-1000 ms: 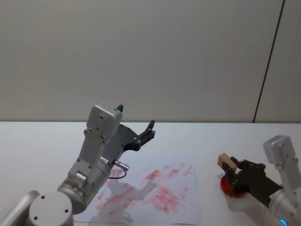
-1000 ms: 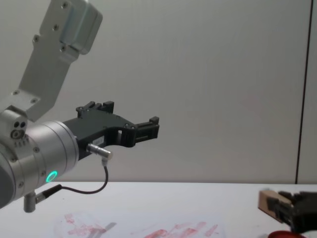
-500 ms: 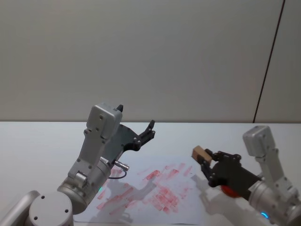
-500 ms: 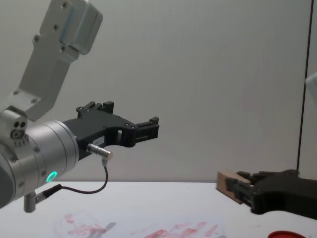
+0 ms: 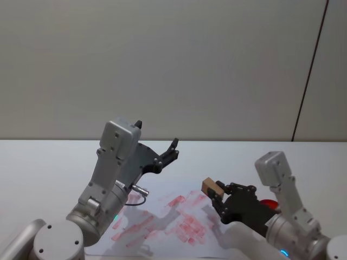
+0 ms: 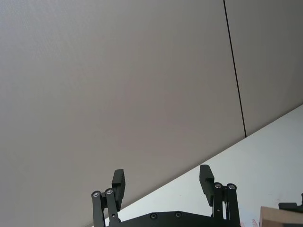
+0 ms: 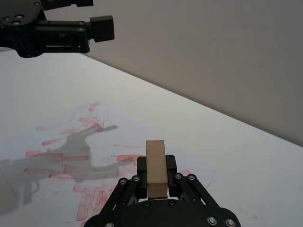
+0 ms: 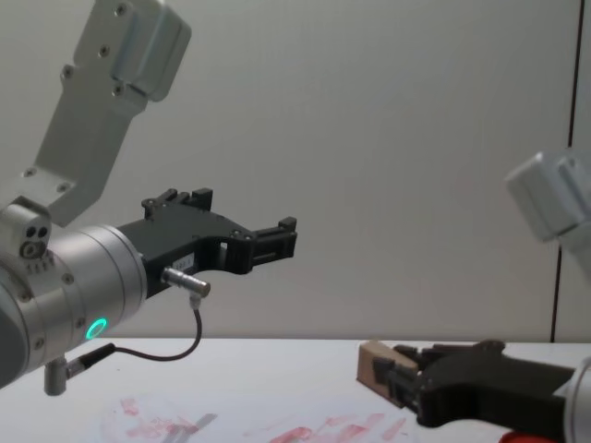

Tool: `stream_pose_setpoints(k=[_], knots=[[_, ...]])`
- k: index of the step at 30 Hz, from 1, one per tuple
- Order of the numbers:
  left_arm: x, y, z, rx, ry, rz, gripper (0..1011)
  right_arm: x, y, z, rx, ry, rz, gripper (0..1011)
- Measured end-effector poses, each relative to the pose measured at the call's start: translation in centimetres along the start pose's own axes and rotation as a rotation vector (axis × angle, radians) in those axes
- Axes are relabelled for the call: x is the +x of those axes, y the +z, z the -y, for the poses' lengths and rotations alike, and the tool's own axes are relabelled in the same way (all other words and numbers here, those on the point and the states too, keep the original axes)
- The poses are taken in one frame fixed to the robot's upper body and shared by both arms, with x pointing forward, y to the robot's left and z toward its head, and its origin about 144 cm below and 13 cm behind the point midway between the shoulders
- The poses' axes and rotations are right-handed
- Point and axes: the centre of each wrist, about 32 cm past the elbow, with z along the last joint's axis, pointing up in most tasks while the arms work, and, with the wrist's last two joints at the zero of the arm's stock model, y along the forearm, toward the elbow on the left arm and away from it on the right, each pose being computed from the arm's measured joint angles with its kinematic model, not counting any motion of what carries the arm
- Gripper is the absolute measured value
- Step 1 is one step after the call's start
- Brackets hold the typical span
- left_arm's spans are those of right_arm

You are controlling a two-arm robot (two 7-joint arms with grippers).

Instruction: Use the one hand to pick up the stamp and affix it onto the A4 paper.

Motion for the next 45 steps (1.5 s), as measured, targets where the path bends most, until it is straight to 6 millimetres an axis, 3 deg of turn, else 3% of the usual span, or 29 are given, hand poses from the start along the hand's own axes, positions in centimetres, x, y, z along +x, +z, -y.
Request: stream_pose_setpoints(k=[24, 45], knots=[[0.0, 0.0, 0.0, 0.000, 0.000, 0.000, 1002, -1.2, -2.5, -2.4, -0.081, -0.011, -0.016, 216], [0.0, 0.0, 0.0, 0.000, 0.000, 0.000, 1002, -1.1, -2.8, -3.2, -0.133, -0.004, -0.010, 216]])
